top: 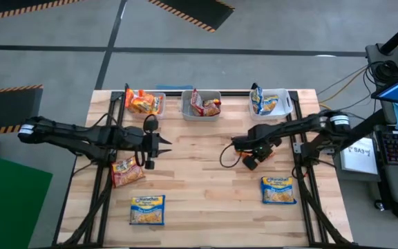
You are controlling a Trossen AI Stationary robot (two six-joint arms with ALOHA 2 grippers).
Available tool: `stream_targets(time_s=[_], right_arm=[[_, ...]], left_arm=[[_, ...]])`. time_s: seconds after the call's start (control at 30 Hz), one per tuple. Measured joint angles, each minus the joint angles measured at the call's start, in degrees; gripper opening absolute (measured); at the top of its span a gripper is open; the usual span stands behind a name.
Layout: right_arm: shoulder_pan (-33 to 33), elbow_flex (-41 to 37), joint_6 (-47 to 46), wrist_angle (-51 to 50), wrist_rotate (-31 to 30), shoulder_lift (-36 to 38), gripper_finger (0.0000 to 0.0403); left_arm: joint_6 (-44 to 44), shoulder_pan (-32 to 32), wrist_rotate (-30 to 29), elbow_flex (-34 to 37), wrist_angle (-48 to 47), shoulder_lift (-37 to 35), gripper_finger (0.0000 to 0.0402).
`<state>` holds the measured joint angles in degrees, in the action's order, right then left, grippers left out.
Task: Sort Maruchan noodles
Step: Put the orange noodle pack into the transparent bin
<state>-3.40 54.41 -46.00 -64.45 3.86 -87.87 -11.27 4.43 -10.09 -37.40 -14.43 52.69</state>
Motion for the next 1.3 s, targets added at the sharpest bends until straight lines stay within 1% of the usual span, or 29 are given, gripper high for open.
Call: stream_targets(time_s=[0.1, 0.2, 0.37, 0.43, 0.5, 0.63, 0.83, 0.97, 1.07, 1.17, 1.3], right_arm=[[0.1, 0.4, 4.0, 10.9, 1.3, -2.3, 0.0009], [1.0, 2.2, 9.8, 29.5, 2.8, -2.6, 0.0009], [4.0, 4.2, 28.4, 49.4, 9.1, 2.7, 0.0009], [4.5, 4.1, 32.5, 54.6, 10.5, 5.3, 0.0009], [4.6, 3.2, 34.1, 59.4, 10.1, 7.3, 0.0009], [4.6, 1.1, 35.5, 62.4, 9.2, 8.8, 0.0009], [4.6, -3.5, 37.4, 63.1, 4.7, 8.1, 0.0009], [4.7, -9.3, 37.9, 64.5, -1.3, 8.3, 0.0009], [4.6, -13.8, 36.0, 64.1, -4.5, 8.7, 0.0009], [4.5, -17.6, 32.9, 64.7, -4.9, 8.6, 0.0009], [4.5, -21.5, 29.9, 68.6, -5.0, 7.0, 0.0009]], left_arm=[[0.0, 0.0, 0.0, 0.0, 0.0, 0.0, 0.0094], [0.2, 0.0, 0.0, 0.0, 0.1, 0.0, 0.0094], [3.5, 0.0, 0.0, 0.4, 0.4, 0.1, 0.0094], [4.1, 0.0, 0.0, 0.9, 0.5, 0.5, 0.0094], [4.3, 0.0, 0.0, 1.4, 0.7, 1.3, 0.0094], [4.3, 0.0, 0.0, 1.9, 2.1, 3.5, 0.0094], [4.3, 0.0, 0.1, 1.9, 5.1, 8.0, 0.0094], [4.3, 0.0, 0.1, 1.9, 7.1, 10.3, 0.0094], [6.3, 0.0, 0.2, 1.9, 8.9, 12.1, 0.0094], [10.5, 0.0, 0.2, 1.9, 10.9, 14.4, 0.0094], [13.6, 0.2, 0.2, 2.0, 12.9, 18.4, 0.0094]])
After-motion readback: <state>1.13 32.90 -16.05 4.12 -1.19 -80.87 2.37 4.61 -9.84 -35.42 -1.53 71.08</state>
